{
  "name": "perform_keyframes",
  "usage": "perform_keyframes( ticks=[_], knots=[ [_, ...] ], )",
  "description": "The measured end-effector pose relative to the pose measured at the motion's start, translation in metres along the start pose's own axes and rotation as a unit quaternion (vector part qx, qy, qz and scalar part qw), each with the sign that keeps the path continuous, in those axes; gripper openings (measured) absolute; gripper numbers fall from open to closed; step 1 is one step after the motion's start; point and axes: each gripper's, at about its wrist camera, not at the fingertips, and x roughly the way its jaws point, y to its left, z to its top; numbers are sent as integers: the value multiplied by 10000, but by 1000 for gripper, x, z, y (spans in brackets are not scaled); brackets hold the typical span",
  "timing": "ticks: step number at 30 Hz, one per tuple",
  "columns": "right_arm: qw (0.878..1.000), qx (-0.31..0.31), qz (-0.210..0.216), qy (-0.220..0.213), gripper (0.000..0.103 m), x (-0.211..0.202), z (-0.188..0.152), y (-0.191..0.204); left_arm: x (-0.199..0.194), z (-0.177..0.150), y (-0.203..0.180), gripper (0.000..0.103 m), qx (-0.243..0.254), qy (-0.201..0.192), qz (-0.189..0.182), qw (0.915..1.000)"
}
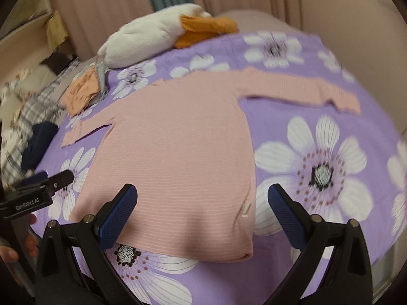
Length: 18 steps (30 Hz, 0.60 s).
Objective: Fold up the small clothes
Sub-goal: 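Grasp the cuff of the sleeve nearest the right tool with the right tool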
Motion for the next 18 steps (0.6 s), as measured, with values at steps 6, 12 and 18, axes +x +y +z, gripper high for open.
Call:
perform_keyframes(
  ticks=[6,12,18],
  knots=[
    [9924,1227,100,-49,103,25,5,-78,33,-1,4,102,-94,243,-96,9996],
    [9696,2422,-67,-332,102,48,31,-163,54,13,0,102,-277,395,-576,9972],
    [9397,3364,-19,-609,95,75,57,-228,75,37,-10,102,-275,488,-636,9964]
  ],
)
